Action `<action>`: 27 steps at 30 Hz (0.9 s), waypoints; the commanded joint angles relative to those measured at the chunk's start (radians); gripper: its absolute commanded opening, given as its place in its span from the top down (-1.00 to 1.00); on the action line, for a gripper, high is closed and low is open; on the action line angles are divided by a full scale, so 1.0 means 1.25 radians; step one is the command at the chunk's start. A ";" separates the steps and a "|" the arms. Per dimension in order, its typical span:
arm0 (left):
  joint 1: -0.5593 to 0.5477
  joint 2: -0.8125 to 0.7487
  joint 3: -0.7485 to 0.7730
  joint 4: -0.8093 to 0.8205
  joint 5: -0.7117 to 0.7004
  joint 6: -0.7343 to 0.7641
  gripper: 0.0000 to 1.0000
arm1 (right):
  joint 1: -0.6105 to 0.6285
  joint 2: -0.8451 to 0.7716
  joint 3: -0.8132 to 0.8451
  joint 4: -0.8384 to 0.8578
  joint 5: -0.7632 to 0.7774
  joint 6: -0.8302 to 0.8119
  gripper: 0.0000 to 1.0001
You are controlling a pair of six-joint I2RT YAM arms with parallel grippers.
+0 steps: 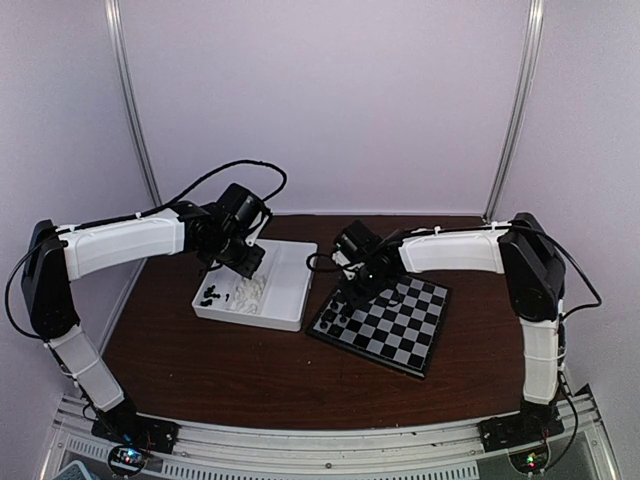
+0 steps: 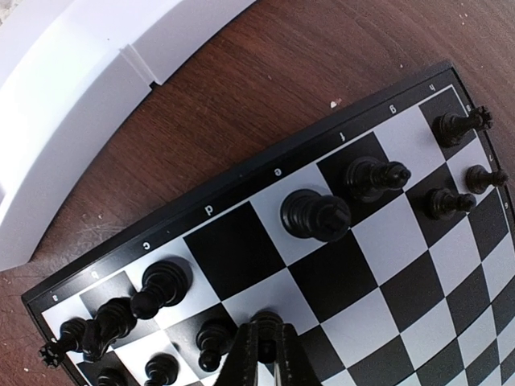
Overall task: Set up the chess pieces on the board
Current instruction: Place the chess piece on the chessboard.
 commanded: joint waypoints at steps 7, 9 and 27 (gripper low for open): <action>0.007 -0.013 0.006 0.009 -0.012 0.009 0.39 | -0.006 0.023 0.025 0.014 0.014 -0.008 0.88; 0.007 -0.012 0.007 0.009 -0.012 0.009 0.39 | -0.006 0.026 0.026 0.015 0.015 -0.009 0.88; 0.010 -0.011 0.007 0.009 -0.011 0.006 0.39 | -0.007 0.030 0.039 -0.001 0.038 -0.015 0.87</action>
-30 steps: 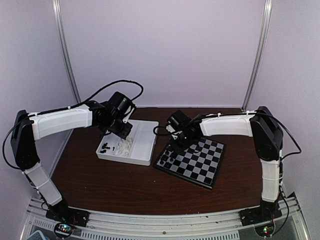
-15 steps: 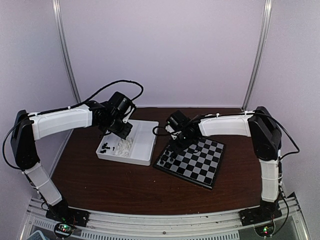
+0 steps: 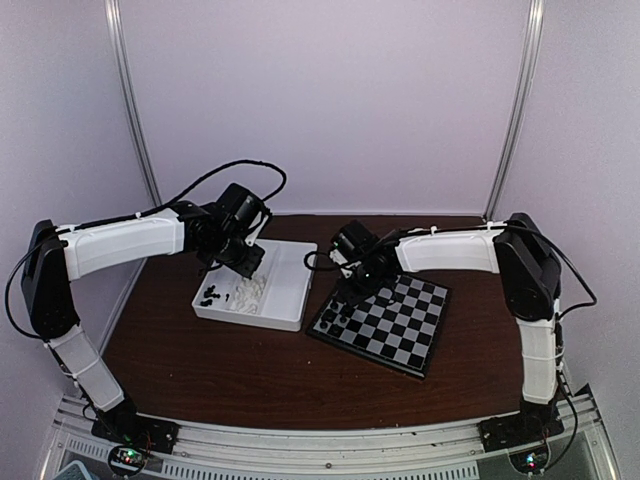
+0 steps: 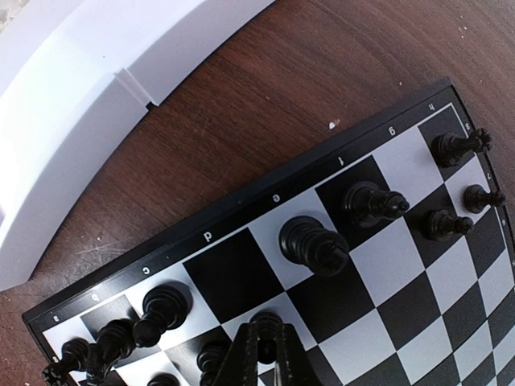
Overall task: Set up the chess pieces on the board
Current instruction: Place the chess piece on the chessboard.
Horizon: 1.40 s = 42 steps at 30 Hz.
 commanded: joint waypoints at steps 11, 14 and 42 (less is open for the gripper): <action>0.008 -0.010 0.006 0.009 -0.012 0.002 0.39 | -0.006 0.008 0.011 -0.026 0.038 -0.014 0.87; 0.008 -0.010 0.005 0.010 -0.011 0.002 0.39 | -0.007 0.006 0.005 -0.028 0.037 -0.012 0.87; 0.008 -0.003 0.010 0.013 -0.004 0.002 0.39 | -0.007 -0.007 -0.012 -0.034 0.029 -0.007 0.80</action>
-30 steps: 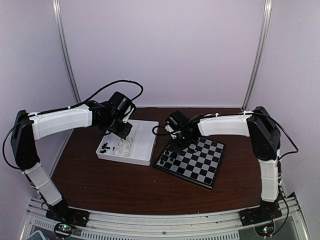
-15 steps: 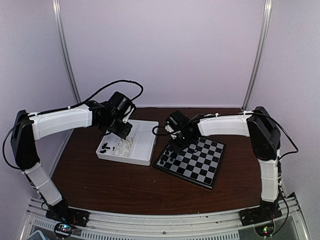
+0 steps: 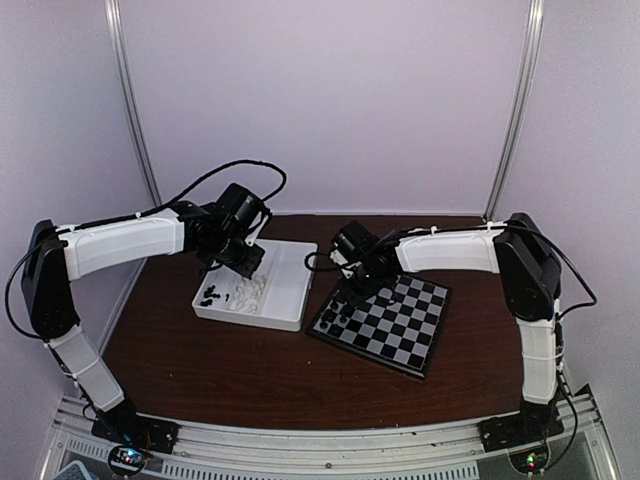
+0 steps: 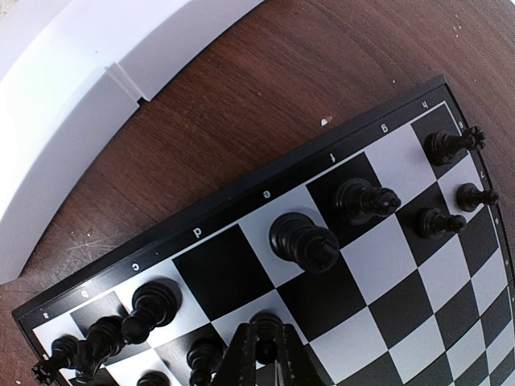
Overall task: Set up the chess pieces on the board
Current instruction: Place the chess piece on the chessboard.
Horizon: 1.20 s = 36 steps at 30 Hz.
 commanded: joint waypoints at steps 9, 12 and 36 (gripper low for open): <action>0.008 -0.003 0.016 0.013 -0.007 0.006 0.39 | -0.005 -0.023 -0.008 -0.036 0.018 0.000 0.47; 0.008 -0.005 0.017 0.012 -0.008 0.006 0.39 | -0.006 -0.033 -0.006 -0.033 0.023 -0.001 0.44; 0.115 -0.016 -0.106 -0.021 0.050 -0.088 0.39 | -0.005 -0.279 -0.112 0.052 0.029 0.000 0.46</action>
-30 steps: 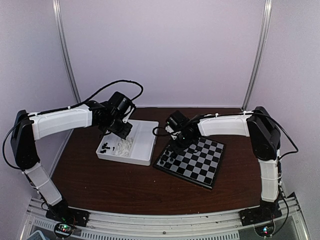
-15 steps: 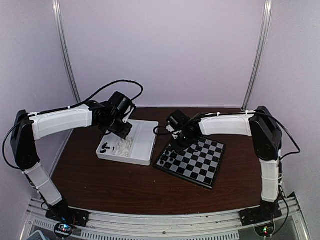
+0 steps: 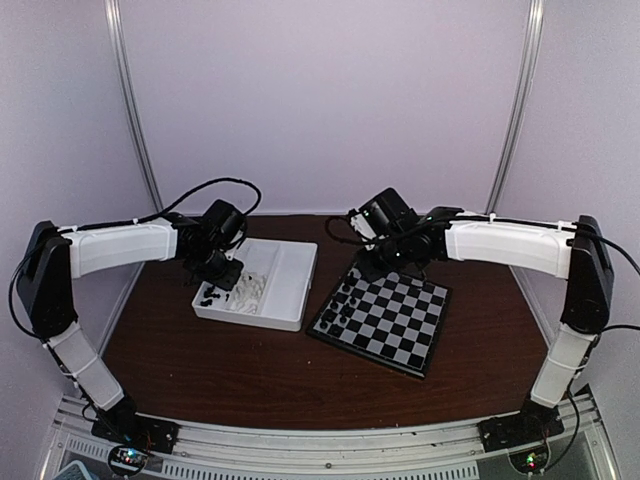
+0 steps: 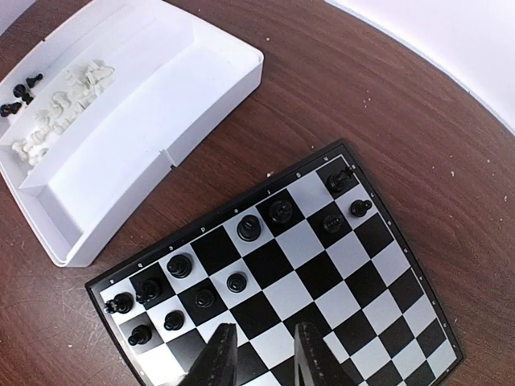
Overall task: Set up the chess pieces on the board
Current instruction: Place the chess piece on the chessboard, then pick up the chess piece from the storage box.
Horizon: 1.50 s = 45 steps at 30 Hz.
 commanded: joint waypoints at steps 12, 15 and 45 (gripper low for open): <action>0.121 0.086 0.021 -0.005 0.168 -0.021 0.60 | -0.004 -0.059 -0.045 0.053 -0.018 0.009 0.47; 0.136 0.113 0.032 -0.002 0.181 -0.019 0.62 | -0.005 -0.060 -0.049 0.054 -0.017 0.008 0.47; 0.148 0.221 0.083 -0.013 0.222 -0.013 0.76 | -0.004 -0.053 -0.053 0.056 -0.014 0.005 0.47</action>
